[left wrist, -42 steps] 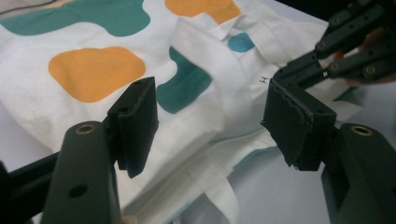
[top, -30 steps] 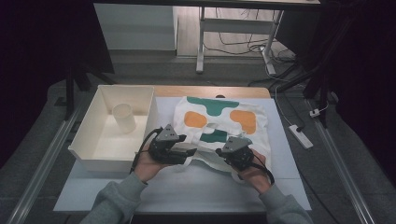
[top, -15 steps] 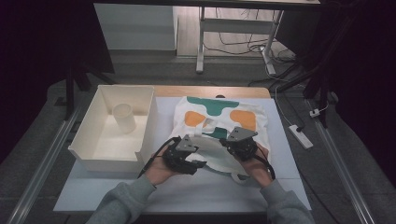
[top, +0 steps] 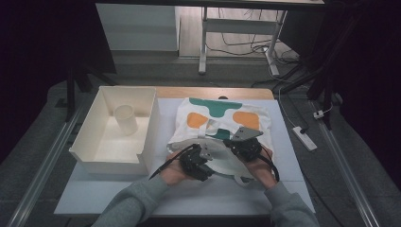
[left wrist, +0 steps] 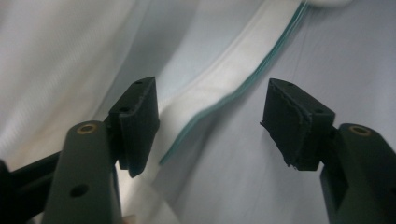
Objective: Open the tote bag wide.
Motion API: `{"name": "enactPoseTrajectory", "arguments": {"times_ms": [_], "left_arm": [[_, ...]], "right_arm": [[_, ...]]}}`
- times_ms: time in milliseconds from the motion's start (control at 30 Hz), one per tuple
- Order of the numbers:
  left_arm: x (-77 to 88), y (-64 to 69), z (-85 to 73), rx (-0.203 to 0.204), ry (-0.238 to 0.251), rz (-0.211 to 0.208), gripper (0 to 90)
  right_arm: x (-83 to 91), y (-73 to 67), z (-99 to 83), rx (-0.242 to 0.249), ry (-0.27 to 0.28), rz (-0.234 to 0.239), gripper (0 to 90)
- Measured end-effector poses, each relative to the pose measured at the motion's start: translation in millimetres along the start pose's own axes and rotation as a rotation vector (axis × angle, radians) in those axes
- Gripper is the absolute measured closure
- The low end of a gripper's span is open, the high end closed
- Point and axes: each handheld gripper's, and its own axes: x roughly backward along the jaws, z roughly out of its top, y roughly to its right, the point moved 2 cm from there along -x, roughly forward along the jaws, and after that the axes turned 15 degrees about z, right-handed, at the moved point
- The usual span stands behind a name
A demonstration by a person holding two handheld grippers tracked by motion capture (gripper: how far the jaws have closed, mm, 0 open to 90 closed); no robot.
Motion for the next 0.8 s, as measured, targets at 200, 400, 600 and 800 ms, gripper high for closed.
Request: {"name": "enactPoseTrajectory", "arguments": {"times_ms": [200,400,600,800], "left_arm": [[-4.4,-3.7,-4.1,-0.007,-0.022,0.049,39.6],[-9.5,-4.2,-7.1,-0.034,-0.031,0.056,42.7],[-11.3,-3.2,-8.1,-0.052,-0.032,0.055,52.8],[-11.6,-6.8,-9.6,-0.055,-0.050,0.116,75.6]], "right_arm": [[-0.4,-0.3,-0.3,-0.004,-0.001,0.003,90.0],[-0.6,-0.5,-0.2,-0.007,0.001,0.005,90.0],[0.8,-0.4,0.2,-0.005,0.008,0.003,90.0],[2.1,-0.3,0.2,-0.008,0.011,0.002,90.0]]}}
